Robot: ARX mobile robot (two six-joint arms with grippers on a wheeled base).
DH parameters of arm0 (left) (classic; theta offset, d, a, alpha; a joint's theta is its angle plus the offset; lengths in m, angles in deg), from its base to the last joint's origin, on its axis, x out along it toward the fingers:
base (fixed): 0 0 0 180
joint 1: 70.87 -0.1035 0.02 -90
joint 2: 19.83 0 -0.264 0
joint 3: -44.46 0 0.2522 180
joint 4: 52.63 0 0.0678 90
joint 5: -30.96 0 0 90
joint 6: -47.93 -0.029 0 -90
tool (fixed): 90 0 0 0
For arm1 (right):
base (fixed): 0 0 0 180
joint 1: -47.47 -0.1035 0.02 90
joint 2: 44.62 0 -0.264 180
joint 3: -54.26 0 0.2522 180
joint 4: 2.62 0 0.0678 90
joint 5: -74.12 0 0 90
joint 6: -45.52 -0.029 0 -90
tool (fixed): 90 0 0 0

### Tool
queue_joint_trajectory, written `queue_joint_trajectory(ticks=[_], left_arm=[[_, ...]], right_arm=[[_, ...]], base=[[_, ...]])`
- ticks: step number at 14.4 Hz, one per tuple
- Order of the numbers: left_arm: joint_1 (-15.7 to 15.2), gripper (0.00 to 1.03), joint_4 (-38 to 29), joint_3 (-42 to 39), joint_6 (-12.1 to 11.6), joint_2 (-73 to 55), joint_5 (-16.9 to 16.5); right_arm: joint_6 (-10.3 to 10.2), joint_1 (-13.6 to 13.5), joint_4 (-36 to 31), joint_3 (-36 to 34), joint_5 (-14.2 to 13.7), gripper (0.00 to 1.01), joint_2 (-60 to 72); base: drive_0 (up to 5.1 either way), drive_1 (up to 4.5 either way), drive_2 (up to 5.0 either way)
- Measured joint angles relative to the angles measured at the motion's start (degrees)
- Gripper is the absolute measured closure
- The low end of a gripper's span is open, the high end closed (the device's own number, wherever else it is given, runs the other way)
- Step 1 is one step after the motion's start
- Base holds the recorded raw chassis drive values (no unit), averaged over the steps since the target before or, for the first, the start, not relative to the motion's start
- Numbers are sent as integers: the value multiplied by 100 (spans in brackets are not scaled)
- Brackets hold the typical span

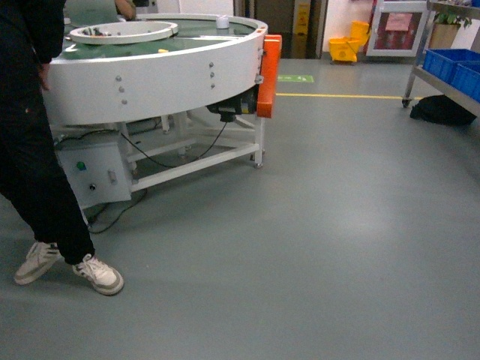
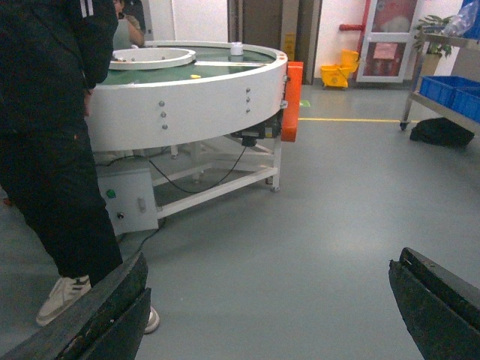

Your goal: Pick red block from blue box to shelf

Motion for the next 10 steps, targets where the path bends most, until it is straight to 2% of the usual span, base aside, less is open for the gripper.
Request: queue_joint_trajectory(ticks=[7, 10], left_arm=[[-11, 5, -35, 0, 0, 0, 9], [-15, 5, 31, 2, 0, -15, 2]], right_arm=[[0, 0, -2, -4, -2, 73, -13], [2, 7, -4, -9, -17, 73, -24]], base=[[10, 443, -424], [-218, 215, -652]])
